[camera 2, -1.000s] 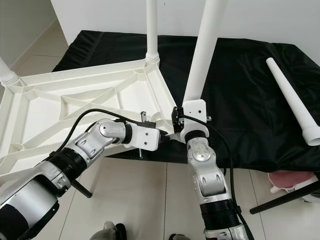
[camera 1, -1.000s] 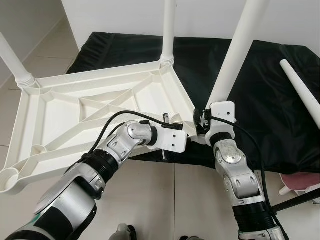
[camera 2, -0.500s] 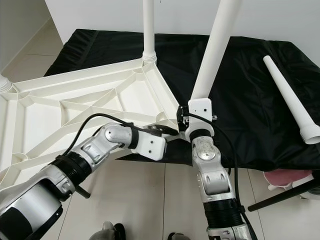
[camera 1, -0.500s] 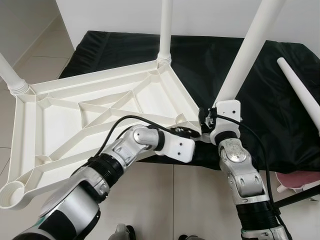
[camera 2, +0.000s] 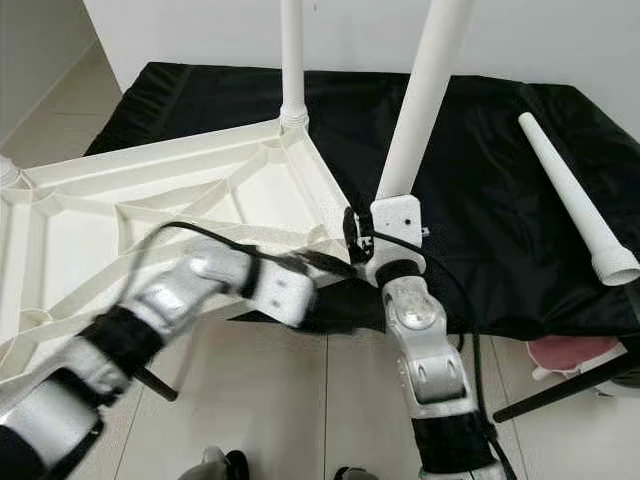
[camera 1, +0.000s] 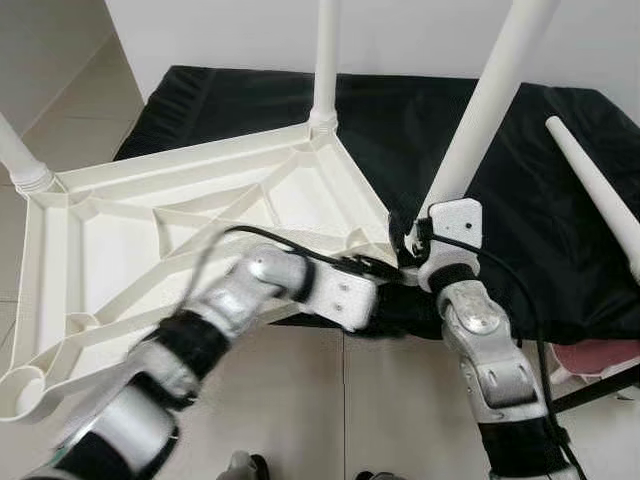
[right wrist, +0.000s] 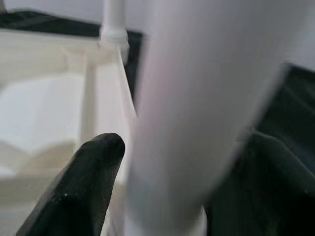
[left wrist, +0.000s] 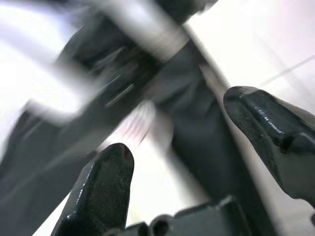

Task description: Building children table

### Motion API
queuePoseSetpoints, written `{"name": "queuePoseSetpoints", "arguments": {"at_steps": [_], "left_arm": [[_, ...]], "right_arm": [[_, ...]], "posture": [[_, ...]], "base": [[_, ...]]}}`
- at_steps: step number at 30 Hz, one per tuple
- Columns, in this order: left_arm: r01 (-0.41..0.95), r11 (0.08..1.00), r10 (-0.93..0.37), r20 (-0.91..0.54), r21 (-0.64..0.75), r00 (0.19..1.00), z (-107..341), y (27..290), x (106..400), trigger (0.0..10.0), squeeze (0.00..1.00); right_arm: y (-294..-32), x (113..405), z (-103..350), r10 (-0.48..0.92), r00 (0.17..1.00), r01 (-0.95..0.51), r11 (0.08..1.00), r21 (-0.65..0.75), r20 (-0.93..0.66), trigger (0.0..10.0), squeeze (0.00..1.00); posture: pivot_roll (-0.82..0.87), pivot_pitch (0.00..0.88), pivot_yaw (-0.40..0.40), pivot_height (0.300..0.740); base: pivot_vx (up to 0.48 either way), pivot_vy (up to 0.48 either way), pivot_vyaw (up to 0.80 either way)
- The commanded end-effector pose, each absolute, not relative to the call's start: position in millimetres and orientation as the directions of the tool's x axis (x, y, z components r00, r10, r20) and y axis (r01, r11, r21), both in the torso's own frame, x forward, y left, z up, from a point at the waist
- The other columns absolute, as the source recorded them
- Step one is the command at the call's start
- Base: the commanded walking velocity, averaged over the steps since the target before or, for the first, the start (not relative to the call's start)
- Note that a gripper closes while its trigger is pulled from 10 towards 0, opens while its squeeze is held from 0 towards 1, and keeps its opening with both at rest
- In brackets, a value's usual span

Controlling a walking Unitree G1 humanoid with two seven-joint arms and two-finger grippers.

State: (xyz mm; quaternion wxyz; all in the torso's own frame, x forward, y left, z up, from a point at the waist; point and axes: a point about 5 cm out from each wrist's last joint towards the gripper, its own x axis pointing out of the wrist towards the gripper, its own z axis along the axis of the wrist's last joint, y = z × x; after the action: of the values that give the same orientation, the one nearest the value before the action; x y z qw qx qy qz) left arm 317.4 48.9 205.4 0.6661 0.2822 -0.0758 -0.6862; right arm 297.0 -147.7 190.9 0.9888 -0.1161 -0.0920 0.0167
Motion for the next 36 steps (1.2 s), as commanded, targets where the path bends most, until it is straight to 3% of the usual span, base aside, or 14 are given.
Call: {"name": "queuePoseSetpoints", "arguments": {"at_steps": [1,5,9,11,14,16,18,26,29,36], "left_arm": [[0.875,0.029,-0.953,-0.249,0.484,0.169,201.8,65.0,315.4,10.0,0.0],[0.878,0.084,-0.946,-0.24,0.472,0.219,200.5,78.0,312.3,10.0,0.0],[0.859,0.286,-0.919,-0.132,0.424,0.371,210.6,100.4,307.1,10.0,0.0],[0.852,0.314,-0.912,-0.117,0.419,0.394,212.0,103.5,306.2,10.0,0.0],[0.819,0.444,-0.871,-0.04,0.363,0.49,218.2,117.3,300.9,10.0,0.0],[0.813,0.462,-0.863,-0.032,0.353,0.504,219.4,119.5,299.3,10.0,0.0],[0.775,0.553,-0.812,-0.011,0.304,0.584,218.4,130.2,293.6,10.0,0.0],[0.734,0.608,-0.749,-0.088,0.303,0.657,209.6,145.8,277.6,10.0,0.0],[0.756,0.544,-0.746,-0.201,0.365,0.635,206.1,154.4,271.9,10.0,0.0],[0.747,0.54,-0.71,-0.267,0.387,0.651,205.5,163.8,273.4,10.0,0.0]], "right_arm": [[-155.0,293.1,196.3,0.047,0.98,-0.003,0.976,-0.216,0.196,10.0,0.0],[-158.0,289.4,200.7,0.053,0.974,-0.006,0.977,-0.211,0.219,10.0,0.0],[-160.7,276.5,200.1,0.045,0.972,0.002,0.98,-0.2,0.229,10.0,0.0],[-160.6,273.9,198.9,0.043,0.973,0.003,0.98,-0.198,0.227,10.0,0.0],[-159.4,262.5,194.1,0.041,0.976,0.002,0.981,-0.195,0.214,10.0,0.0],[-159.3,260.8,193.6,0.041,0.976,0.002,0.981,-0.195,0.212,10.0,0.0],[-162.2,252.6,188.1,0.043,0.98,-0.002,0.978,-0.207,0.192,10.0,0.0],[-173.7,235.2,179.4,0.053,0.989,-0.02,0.974,-0.227,0.139,10.0,0.0],[-179.4,226.0,173.6,0.068,0.993,-0.042,0.97,-0.238,0.1,10.0,0.0],[-174.0,219.9,169.6,0.136,0.988,-0.116,0.963,-0.244,0.069,10.0,0.0]], "posture": [[-0.03,0.168,0.008,0.74],[-0.03,0.17,0.004,0.74],[-0.01,0.174,-0.003,0.74],[-0.01,0.174,-0.003,0.74],[-0.01,0.175,-0.001,0.74],[-0.01,0.175,-0.001,0.74],[-0.01,0.177,0.001,0.74],[0.0,0.175,-0.008,0.74],[0.0,0.169,-0.01,0.74],[0.0,0.165,-0.002,0.74]], "base": [[0.0,0.0,0.0],[0.0,0.0,0.0],[0.0,0.0,0.0],[0.0,0.0,0.0],[0.0,0.0,0.0],[0.0,0.0,0.0],[0.0,0.0,0.0],[0.0,0.0,0.0],[0.0,0.0,0.0],[0.0,0.0,0.0]]}}
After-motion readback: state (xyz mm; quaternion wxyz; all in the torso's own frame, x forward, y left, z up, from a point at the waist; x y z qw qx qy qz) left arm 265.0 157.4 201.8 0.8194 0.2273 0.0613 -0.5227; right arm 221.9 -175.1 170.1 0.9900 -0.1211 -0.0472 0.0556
